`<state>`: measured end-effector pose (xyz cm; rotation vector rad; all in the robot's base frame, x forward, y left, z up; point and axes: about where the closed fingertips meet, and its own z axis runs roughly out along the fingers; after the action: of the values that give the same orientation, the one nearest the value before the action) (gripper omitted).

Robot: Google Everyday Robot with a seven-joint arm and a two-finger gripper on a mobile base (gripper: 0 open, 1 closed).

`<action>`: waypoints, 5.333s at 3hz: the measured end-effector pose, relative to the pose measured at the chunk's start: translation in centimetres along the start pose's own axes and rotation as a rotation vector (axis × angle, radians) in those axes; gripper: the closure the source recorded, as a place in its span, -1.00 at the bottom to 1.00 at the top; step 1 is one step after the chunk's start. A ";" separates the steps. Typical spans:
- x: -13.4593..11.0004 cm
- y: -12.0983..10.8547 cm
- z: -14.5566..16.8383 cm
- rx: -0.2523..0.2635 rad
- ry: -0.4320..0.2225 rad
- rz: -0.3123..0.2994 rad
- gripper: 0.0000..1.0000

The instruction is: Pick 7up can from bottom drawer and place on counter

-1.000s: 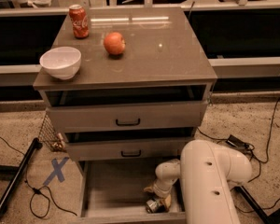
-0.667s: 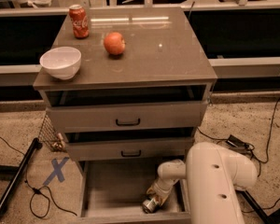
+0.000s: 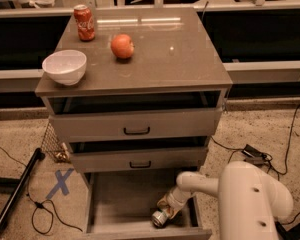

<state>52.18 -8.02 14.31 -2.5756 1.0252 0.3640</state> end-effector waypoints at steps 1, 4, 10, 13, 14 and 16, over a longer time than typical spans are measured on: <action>-0.5 -1.8 -6.4 0.222 -0.021 -0.096 1.00; 0.0 -1.7 -28.7 0.547 0.227 -0.432 1.00; -14.3 -4.8 -56.3 0.598 0.519 -0.902 1.00; -18.5 -7.7 -65.2 0.644 0.621 -1.123 1.00; -18.1 -8.8 -66.0 0.624 0.663 -1.193 1.00; -18.0 -16.0 -73.6 0.690 0.878 -1.478 1.00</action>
Offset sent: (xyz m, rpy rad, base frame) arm 0.0263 -0.0772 0.2142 0.3801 -0.5838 0.0954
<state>58.70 -15.92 91.09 -2.0331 -0.6799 -1.2727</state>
